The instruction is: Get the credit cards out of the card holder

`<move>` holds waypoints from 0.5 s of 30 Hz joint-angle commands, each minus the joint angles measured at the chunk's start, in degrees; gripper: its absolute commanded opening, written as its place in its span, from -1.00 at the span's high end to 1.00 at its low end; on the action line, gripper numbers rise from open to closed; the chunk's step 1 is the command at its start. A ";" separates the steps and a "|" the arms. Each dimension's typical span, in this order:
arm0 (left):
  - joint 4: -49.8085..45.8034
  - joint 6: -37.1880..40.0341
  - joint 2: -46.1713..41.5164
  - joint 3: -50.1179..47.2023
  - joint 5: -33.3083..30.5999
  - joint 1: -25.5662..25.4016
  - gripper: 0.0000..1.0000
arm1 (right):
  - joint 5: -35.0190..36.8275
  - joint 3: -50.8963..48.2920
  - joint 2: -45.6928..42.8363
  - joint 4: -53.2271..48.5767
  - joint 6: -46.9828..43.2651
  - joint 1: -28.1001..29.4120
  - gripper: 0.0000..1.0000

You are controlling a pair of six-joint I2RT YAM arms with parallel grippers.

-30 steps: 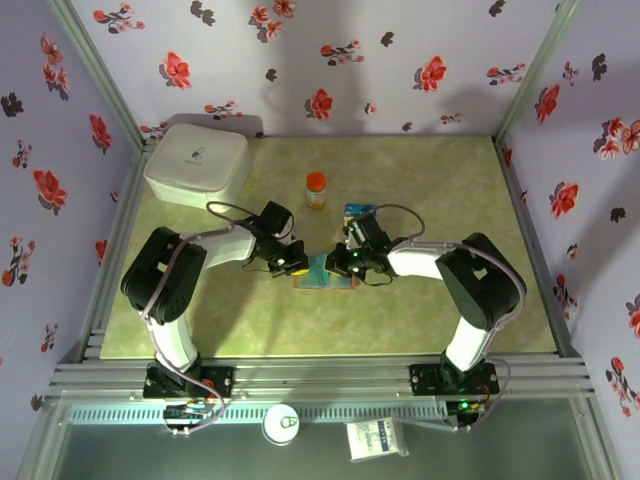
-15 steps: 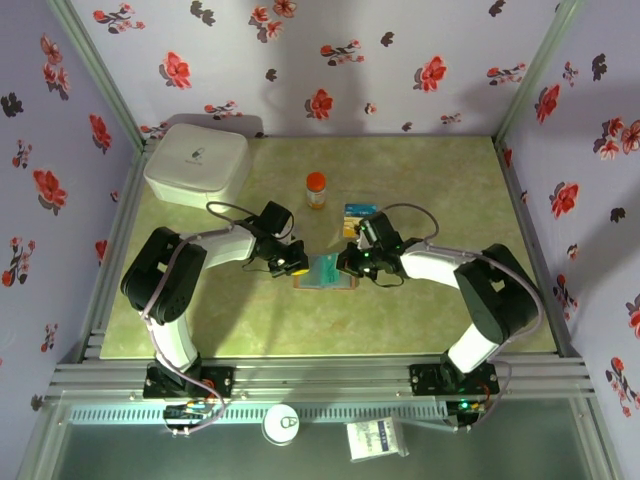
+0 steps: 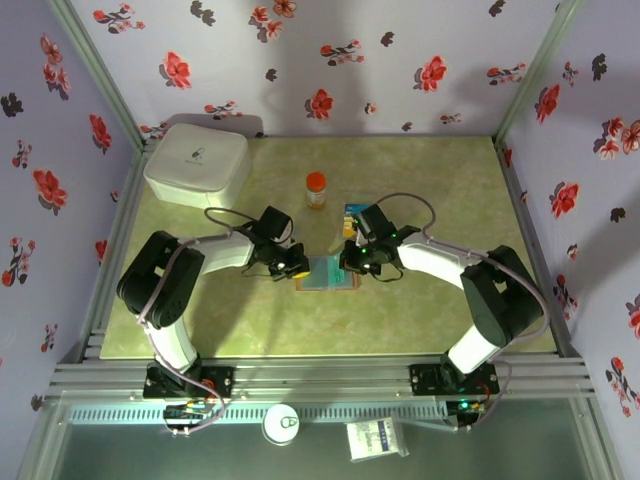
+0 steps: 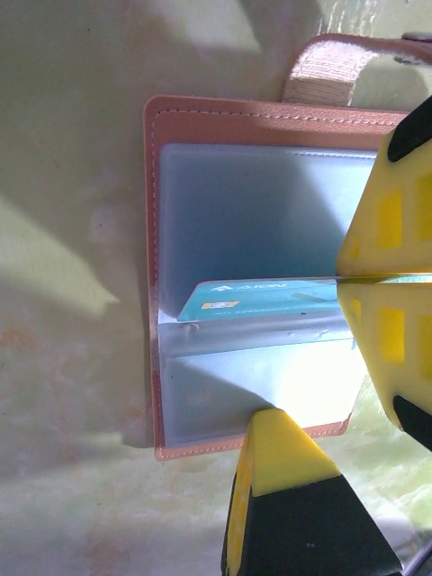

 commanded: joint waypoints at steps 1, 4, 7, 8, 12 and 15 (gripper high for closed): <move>-0.16 -1.02 -1.38 -1.58 0.05 -0.44 1.00 | 3.64 3.12 1.31 -5.99 -1.85 1.12 0.80; 0.25 -0.87 -1.41 -1.61 0.26 -0.45 1.00 | 4.21 4.24 1.87 -6.84 -1.85 1.92 0.75; 1.07 -1.00 -1.39 -1.70 0.53 -0.44 1.00 | 4.31 5.37 2.62 -7.46 -1.45 2.50 0.65; 1.45 -1.02 -1.36 -1.86 0.70 -0.44 1.00 | 4.27 5.64 2.80 -7.44 -1.26 2.63 0.64; 2.68 -0.98 -0.87 -2.08 1.01 -0.44 1.00 | 3.98 6.65 3.74 -7.27 -0.39 3.16 0.59; 4.36 -1.19 -0.56 -2.83 1.76 -0.35 1.00 | 4.29 6.80 4.02 -7.42 0.00 3.43 0.59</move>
